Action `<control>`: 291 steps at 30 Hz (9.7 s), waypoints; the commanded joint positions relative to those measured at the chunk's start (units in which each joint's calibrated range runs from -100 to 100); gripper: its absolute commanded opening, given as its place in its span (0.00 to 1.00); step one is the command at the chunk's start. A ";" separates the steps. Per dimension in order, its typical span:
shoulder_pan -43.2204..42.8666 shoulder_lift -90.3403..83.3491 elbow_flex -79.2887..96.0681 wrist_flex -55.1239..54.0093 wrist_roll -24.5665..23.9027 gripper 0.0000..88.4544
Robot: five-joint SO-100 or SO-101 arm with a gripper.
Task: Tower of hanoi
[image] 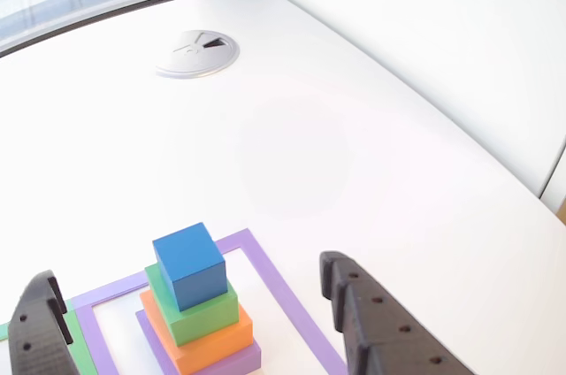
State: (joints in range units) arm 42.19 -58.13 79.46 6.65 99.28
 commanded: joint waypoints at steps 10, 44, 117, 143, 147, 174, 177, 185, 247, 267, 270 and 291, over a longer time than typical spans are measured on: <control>0.09 18.36 1.90 -25.76 0.72 0.41; -6.81 53.16 -8.28 -52.97 0.72 0.37; -17.84 -2.47 -38.46 48.09 0.72 0.02; -38.45 3.42 -52.64 64.44 0.72 0.02; -37.01 3.34 -42.73 56.59 0.72 0.02; -36.24 57.44 8.18 -68.27 0.72 0.03; -36.53 65.35 6.54 -74.34 0.72 0.03; -37.68 79.72 -1.10 -81.55 0.72 0.03; -25.89 1.00 -32.19 44.69 0.72 0.00; -10.17 3.50 -69.19 83.31 0.72 0.00; -9.78 3.58 -66.64 82.26 0.72 0.01; -0.10 2.37 -23.55 31.89 0.72 0.43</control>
State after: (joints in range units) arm 40.08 -55.93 52.55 47.52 99.64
